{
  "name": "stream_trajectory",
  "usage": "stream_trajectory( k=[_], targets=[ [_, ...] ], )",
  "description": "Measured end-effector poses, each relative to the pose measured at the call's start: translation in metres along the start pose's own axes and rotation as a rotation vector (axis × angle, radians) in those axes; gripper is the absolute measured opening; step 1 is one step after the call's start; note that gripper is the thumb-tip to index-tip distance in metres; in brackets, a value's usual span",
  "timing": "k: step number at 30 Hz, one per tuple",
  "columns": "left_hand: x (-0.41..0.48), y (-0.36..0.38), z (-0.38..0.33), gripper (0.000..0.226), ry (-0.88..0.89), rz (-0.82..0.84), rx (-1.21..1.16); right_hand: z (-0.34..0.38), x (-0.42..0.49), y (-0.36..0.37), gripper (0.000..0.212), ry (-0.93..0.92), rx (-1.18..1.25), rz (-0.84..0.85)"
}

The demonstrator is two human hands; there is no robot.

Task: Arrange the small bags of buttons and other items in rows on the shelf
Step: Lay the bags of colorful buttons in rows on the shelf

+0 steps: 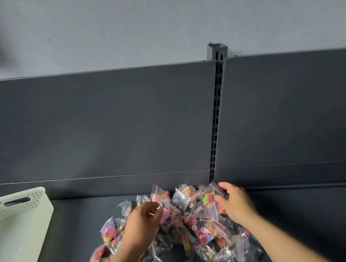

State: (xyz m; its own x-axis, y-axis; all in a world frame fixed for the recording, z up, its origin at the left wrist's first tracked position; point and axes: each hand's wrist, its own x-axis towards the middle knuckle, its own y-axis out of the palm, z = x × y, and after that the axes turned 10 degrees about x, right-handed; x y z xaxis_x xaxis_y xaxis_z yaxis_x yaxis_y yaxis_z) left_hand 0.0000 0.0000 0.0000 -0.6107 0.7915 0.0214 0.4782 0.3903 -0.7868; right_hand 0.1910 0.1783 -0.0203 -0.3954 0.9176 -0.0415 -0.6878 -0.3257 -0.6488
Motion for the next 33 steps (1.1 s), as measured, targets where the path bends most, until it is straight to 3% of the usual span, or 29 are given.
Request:
stream_trajectory(
  k=[3, 5, 6, 8, 12, 16, 19, 22, 25, 30, 33],
  targets=[
    [0.01, 0.003, 0.005, 0.02, -0.059, -0.047, -0.018, 0.007, 0.015, 0.005, 0.044, 0.013, -0.065, 0.039],
    [0.014, 0.002, 0.008, 0.018, -0.087, -0.083, 0.036, 0.014, 0.021, 0.004, 0.015, 0.013, -0.038, 0.091],
    [0.017, 0.002, 0.01, 0.018, -0.108, -0.111, 0.064, 0.02, 0.021, 0.002, 0.012, 0.008, 0.0, 0.109],
    [0.025, 0.0, 0.013, 0.023, -0.152, -0.161, 0.095, 0.026, 0.024, -0.006, 0.01, -0.052, 0.1, 0.108],
    [0.048, 0.006, 0.014, 0.036, -0.204, -0.119, 0.189, 0.035, 0.029, -0.019, 0.038, -0.183, 0.206, 0.147],
    [0.062, 0.009, 0.006, 0.013, -0.193, -0.061, 0.201, 0.038, 0.026, -0.027, 0.03, -0.18, 0.297, 0.186],
    [0.064, 0.006, 0.007, 0.023, -0.202, -0.145, -0.062, 0.044, 0.02, -0.026, 0.014, -0.142, 0.387, 0.223],
    [0.052, -0.013, 0.009, 0.015, -0.212, -0.166, -0.509, 0.051, 0.014, -0.017, 0.022, -0.142, 0.439, 0.271],
    [0.034, -0.039, 0.011, 0.013, -0.21, -0.151, -0.792, 0.065, 0.007, -0.003, 0.028, -0.099, 0.457, 0.329],
    [0.017, -0.061, 0.027, 0.016, -0.271, -0.163, -0.897, 0.086, 0.005, 0.037, 0.02, -0.087, 0.377, 0.441],
    [0.014, -0.063, 0.04, 0.013, -0.329, -0.148, -0.932, 0.095, 0.008, 0.065, 0.019, -0.126, 0.265, 0.395]
  ],
)
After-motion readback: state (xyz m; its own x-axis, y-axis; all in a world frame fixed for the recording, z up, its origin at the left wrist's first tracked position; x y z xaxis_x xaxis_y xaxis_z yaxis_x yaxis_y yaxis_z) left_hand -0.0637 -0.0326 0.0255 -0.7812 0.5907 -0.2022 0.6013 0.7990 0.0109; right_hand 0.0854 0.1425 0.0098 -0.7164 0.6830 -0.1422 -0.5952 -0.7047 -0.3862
